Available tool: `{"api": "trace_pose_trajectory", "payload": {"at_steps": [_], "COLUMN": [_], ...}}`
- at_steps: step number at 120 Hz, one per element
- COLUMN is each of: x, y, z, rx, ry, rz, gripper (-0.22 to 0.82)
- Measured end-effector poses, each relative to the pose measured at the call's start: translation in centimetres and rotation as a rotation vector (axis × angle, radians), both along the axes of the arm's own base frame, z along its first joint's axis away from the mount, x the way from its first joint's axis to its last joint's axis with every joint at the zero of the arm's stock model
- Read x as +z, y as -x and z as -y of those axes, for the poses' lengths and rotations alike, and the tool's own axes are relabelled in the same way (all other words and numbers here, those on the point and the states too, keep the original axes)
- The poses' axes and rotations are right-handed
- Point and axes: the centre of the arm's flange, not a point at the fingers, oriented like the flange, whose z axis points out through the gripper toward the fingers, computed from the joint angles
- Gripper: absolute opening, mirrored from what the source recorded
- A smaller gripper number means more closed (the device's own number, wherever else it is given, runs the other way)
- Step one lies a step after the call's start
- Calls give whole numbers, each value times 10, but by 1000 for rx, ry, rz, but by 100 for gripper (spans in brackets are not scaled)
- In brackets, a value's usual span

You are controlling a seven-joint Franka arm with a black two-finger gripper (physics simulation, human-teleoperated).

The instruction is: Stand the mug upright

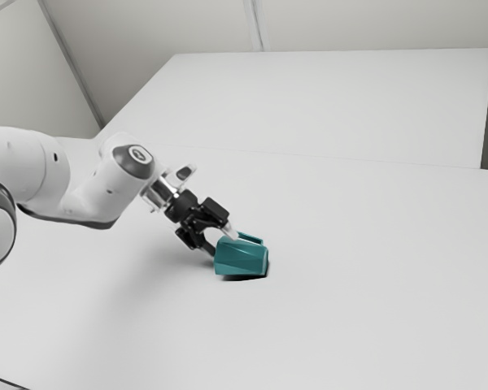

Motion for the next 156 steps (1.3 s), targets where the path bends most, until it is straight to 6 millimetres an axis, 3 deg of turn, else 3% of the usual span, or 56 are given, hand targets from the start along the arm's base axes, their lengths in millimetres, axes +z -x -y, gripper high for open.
{"api": "trace_pose_trajectory", "payload": {"at_steps": [29,59,90,118,156], "x": [-6,-5,16,25,67], "y": [-1,-1,-5,-5,-2], "z": [10,10,15,23,24], "rx": [11,-4,-31,-80,-256], "ry": [32,19,2,-58,-327], "rz": [23,46,94,115,216], "gripper": [58,9,-11,-15,-16]}}
